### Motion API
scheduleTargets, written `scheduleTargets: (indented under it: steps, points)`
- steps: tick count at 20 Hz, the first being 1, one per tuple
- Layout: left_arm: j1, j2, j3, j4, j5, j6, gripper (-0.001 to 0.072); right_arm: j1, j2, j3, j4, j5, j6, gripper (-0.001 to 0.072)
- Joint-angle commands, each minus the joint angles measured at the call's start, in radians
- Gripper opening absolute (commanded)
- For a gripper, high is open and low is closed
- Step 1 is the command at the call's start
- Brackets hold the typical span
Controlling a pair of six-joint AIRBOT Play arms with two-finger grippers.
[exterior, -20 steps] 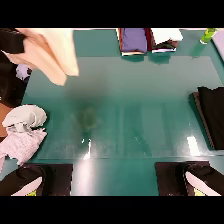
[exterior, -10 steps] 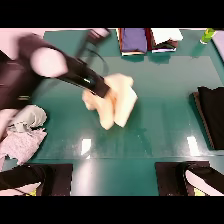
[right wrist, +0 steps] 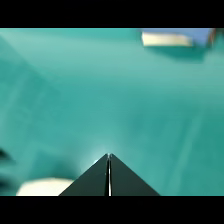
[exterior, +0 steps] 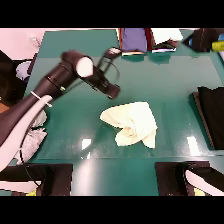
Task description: Fold the shirts.
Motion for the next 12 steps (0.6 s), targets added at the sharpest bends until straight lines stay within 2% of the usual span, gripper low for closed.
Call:
scheduleTargets:
  steps: [1,4,5,6,7,12]
  points:
    - [0.144,0.011,0.0,0.026,-0.071,0.002,0.0601,-0.005,0.069,-0.219,-0.082,0.09,0.001,0.0023]
    - [0.219,0.011,0.0,0.026,-0.07,0.003,0.0601,-0.044,0.143,-0.537,-0.085,0.105,0.002,0.0028]
    - [0.232,0.011,0.0,0.026,-0.071,0.003,0.0601,-0.06,0.157,-0.634,-0.085,0.116,0.002,0.0159]
    - [0.242,0.011,0.0,0.025,-0.071,0.004,0.0601,-0.07,0.165,-0.73,-0.083,0.131,0.003,0.0465]
    - [0.244,0.011,0.0,0.026,-0.07,0.007,0.0601,-0.072,0.166,-0.816,-0.075,0.137,0.011,0.052]
    - [0.243,0.01,0.0,0.022,-0.068,0.029,0.0601,0.048,0.166,-1.051,-0.017,0.03,0.073,0.0509]
